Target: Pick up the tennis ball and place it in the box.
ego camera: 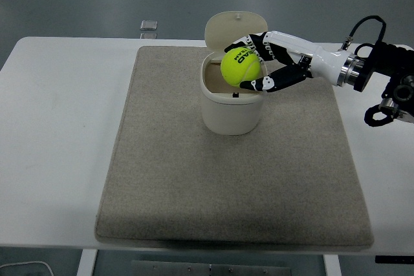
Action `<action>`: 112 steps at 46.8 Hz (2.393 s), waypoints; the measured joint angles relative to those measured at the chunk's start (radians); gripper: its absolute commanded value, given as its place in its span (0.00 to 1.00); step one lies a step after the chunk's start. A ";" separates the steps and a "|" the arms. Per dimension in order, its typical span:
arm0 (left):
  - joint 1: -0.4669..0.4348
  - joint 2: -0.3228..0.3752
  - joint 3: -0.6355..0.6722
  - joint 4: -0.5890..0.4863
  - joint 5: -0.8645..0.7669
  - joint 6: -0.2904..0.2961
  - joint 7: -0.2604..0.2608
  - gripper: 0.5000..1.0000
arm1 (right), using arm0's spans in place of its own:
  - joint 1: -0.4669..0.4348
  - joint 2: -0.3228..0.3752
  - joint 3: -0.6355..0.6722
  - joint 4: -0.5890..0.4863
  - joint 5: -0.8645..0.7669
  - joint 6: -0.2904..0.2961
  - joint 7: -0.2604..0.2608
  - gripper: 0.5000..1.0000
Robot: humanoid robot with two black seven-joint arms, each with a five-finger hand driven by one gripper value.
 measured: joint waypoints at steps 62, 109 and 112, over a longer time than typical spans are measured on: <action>0.000 0.000 0.000 0.000 0.000 0.000 0.000 0.98 | -0.011 -0.052 -0.001 0.003 0.032 0.012 0.001 0.78; 0.000 0.000 0.000 0.000 -0.001 0.000 0.000 0.98 | -0.071 -0.124 -0.003 -0.230 0.728 0.096 -0.037 0.78; 0.000 0.000 0.000 0.000 -0.001 0.000 0.000 0.98 | -0.080 -0.118 -0.003 -0.240 0.731 0.074 -0.042 0.78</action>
